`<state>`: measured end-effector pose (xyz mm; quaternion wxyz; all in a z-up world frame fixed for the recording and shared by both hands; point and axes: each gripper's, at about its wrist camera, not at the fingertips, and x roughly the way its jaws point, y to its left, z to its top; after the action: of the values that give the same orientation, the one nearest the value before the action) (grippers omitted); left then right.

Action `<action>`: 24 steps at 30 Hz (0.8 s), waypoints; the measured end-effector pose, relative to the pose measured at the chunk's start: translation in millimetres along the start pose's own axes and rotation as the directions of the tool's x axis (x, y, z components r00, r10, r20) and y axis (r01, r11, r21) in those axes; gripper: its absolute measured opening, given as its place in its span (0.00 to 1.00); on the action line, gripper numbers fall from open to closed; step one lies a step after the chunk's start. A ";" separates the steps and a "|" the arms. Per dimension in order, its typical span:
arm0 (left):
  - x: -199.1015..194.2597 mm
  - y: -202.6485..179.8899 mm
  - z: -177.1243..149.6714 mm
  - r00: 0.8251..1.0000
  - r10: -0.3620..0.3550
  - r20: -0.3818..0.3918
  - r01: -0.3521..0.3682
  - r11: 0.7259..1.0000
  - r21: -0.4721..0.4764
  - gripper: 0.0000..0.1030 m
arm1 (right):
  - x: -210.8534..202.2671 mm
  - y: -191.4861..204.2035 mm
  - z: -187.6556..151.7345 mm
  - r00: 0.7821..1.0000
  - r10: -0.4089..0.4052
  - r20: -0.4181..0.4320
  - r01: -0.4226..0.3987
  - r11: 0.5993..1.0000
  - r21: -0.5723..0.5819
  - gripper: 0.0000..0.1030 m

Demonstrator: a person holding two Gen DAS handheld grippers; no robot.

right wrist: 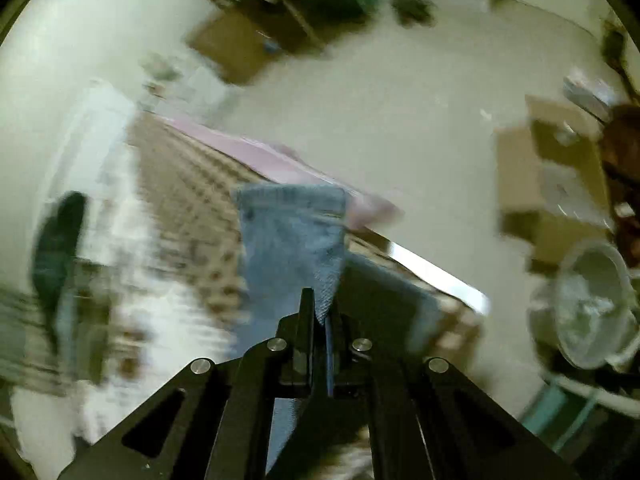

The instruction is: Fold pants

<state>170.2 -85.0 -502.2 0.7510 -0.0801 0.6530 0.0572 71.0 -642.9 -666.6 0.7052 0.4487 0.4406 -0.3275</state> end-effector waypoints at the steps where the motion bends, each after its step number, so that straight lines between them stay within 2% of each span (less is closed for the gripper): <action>1: 1.5 0.5 -0.8 1.000 0.004 -0.003 -0.004 1.000 0.002 0.64 | 27.8 -22.0 -1.6 0.994 -0.072 -0.084 0.075 0.997 0.026 0.07; 2: 3.0 1.5 -2.2 1.000 0.006 -0.008 -0.006 1.000 0.002 0.64 | 40.3 -35.0 -5.1 0.988 -0.086 -0.129 0.094 0.994 0.059 0.18; 4: 6.1 5.9 -5.2 1.000 0.010 -0.013 -0.010 1.000 0.001 0.64 | 41.9 -50.9 -10.8 0.988 -0.096 -0.122 0.112 0.985 0.132 0.39; 5: 7.9 6.6 -5.8 1.000 0.017 -0.013 -0.017 1.000 0.001 0.64 | 36.0 -49.7 -11.8 0.989 -0.109 -0.105 0.123 0.982 0.142 0.41; 8: 10.9 16.3 -6.6 0.999 0.027 -0.017 -0.028 1.000 -0.005 0.64 | 13.2 -17.6 -14.8 0.988 -0.137 -0.073 0.143 0.986 0.081 0.41; 10: 12.9 19.4 -5.6 0.999 0.035 -0.025 -0.035 0.999 -0.014 0.64 | -4.7 32.0 -19.2 0.991 -0.109 -0.073 0.106 0.994 -0.041 0.41; 12: 13.0 20.4 -3.4 0.999 0.038 -0.024 -0.038 0.999 -0.018 0.64 | -2.7 87.3 -23.7 0.989 -0.075 -0.124 0.057 0.988 -0.144 0.41; 14: 11.9 18.8 -0.1 0.999 0.046 -0.014 -0.046 0.999 -0.010 0.64 | 15.6 128.3 -27.7 0.973 -0.058 -0.222 0.017 0.983 -0.182 0.41; 16: 12.0 15.8 3.5 0.999 0.050 -0.007 -0.050 0.999 -0.005 0.64 | 41.3 155.4 -29.5 0.955 -0.034 -0.294 -0.006 0.991 -0.134 0.41; 21: 22.9 13.2 20.3 0.997 0.075 -0.021 -0.074 0.997 0.026 0.64 | 111.8 179.0 -26.7 0.915 -0.072 -0.398 0.091 0.995 0.028 0.41; 22: 27.0 12.2 21.1 0.997 0.074 -0.027 -0.074 0.997 0.025 0.64 | 123.7 180.9 -29.7 0.907 -0.078 -0.413 0.107 0.993 0.047 0.37; 23: 31.6 12.9 21.7 0.996 0.077 -0.035 -0.076 0.997 0.023 0.64 | 129.8 182.8 -33.2 0.904 -0.098 -0.415 0.129 0.991 0.046 0.27; 24: 33.4 8.9 20.4 0.996 0.078 -0.042 -0.077 0.997 0.021 0.64 | 131.7 184.8 -36.5 0.908 -0.145 -0.394 0.171 0.985 0.031 0.22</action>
<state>193.1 -73.0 -533.0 0.7348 -0.0486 0.6720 0.0780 269.8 -547.3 -731.1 0.5596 0.4903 0.5962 -0.3017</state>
